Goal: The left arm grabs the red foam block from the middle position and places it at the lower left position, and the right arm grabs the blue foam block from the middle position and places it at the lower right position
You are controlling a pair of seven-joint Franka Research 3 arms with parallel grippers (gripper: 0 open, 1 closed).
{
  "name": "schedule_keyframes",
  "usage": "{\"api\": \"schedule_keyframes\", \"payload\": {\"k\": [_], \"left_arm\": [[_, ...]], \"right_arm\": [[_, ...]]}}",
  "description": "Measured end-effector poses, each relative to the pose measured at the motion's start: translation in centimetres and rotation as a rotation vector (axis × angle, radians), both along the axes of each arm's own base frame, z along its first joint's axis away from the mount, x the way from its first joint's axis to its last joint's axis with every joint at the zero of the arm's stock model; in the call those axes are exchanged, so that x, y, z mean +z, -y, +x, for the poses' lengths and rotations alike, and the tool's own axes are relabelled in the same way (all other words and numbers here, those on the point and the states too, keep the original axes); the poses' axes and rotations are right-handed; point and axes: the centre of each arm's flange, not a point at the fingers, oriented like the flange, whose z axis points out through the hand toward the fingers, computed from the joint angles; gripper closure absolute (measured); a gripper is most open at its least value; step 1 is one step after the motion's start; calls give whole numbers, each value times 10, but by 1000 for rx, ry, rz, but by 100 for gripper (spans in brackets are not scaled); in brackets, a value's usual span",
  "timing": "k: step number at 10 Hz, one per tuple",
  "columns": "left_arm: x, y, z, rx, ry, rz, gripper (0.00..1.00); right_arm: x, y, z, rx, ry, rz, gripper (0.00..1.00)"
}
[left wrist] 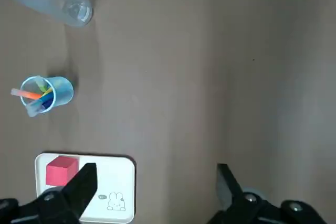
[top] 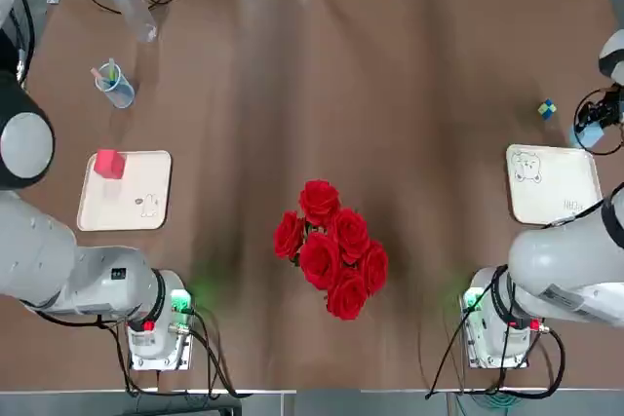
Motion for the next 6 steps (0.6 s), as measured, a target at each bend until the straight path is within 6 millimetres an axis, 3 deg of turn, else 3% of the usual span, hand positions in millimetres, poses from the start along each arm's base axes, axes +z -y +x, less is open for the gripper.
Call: {"api": "schedule_keyframes", "payload": {"k": [3, 6], "left_arm": [[-2, -16, 0, 13, -22, -21, 0], [-6, -13, -1, 14, -45, -54, 0]], "right_arm": [[-9, 5, -34, 85, -7, 28, 41], [-26, 10, -66, 156, -31, 60, 41]]}}
